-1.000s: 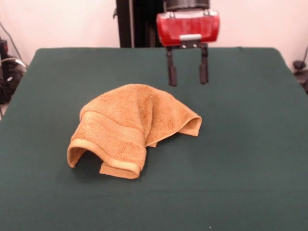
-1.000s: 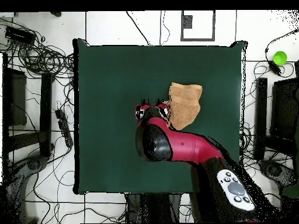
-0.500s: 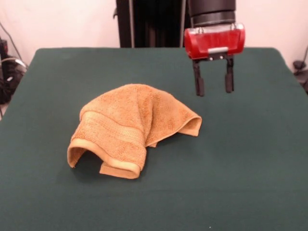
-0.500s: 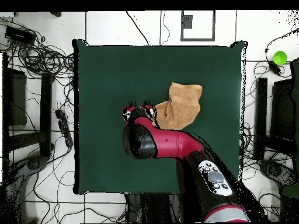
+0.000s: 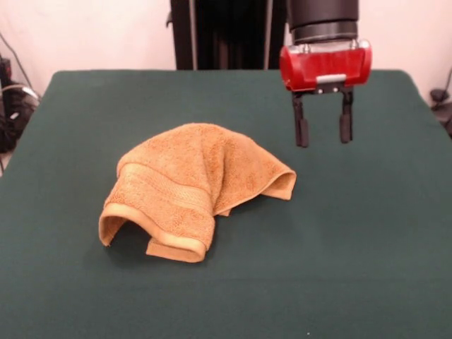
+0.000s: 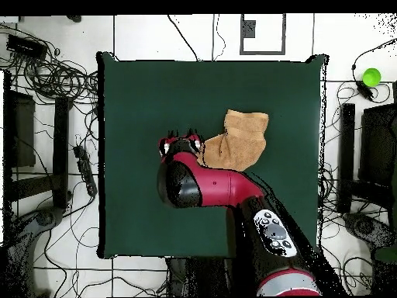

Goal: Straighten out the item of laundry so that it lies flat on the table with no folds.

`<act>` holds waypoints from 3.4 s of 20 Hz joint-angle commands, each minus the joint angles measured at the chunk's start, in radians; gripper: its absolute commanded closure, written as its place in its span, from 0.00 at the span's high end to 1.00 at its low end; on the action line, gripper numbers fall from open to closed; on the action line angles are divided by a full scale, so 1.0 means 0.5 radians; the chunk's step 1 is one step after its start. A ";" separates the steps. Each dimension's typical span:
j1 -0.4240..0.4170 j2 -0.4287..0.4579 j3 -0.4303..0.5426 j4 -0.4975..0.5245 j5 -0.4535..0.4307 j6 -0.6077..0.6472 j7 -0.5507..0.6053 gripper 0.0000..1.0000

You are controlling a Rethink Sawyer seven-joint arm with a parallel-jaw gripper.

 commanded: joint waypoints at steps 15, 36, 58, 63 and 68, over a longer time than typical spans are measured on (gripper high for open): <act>0.152 0.351 -0.162 -0.423 0.012 0.054 0.245 1.00; 0.109 0.448 -0.087 -0.356 0.042 0.093 0.336 1.00; 0.197 0.418 -0.194 -0.379 0.099 0.495 0.278 1.00; 0.198 0.428 -0.197 -0.379 0.083 0.524 0.285 1.00; 0.184 0.465 -0.182 -0.386 0.065 0.504 0.284 1.00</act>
